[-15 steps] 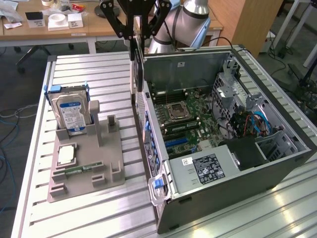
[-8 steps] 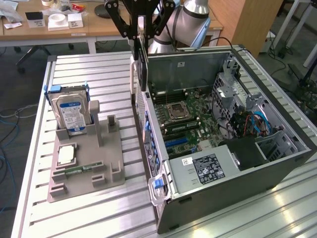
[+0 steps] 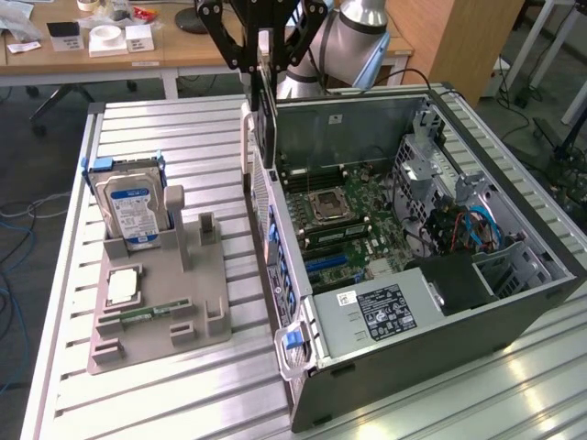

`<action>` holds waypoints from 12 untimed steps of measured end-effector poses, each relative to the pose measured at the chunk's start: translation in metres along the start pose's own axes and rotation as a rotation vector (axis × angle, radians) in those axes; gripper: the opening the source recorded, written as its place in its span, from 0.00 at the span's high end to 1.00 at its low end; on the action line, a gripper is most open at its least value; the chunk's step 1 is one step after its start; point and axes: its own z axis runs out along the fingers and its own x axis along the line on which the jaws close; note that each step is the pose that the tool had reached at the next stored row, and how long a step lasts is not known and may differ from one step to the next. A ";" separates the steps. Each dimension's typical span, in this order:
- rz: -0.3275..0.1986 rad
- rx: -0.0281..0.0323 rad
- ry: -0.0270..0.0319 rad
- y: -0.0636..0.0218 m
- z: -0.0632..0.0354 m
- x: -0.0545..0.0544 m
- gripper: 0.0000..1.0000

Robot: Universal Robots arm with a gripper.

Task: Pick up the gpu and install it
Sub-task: 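Pick up the gpu and move the gpu toward the slot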

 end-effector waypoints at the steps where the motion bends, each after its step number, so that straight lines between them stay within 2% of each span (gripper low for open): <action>1: 0.000 0.0000 0.0000 0.0000 0.0000 0.000 0.73; 6: 0.000 -0.0001 0.0000 0.0004 0.0003 -0.008 0.73; 12: 0.000 0.0000 0.0001 0.0014 0.0007 -0.027 0.73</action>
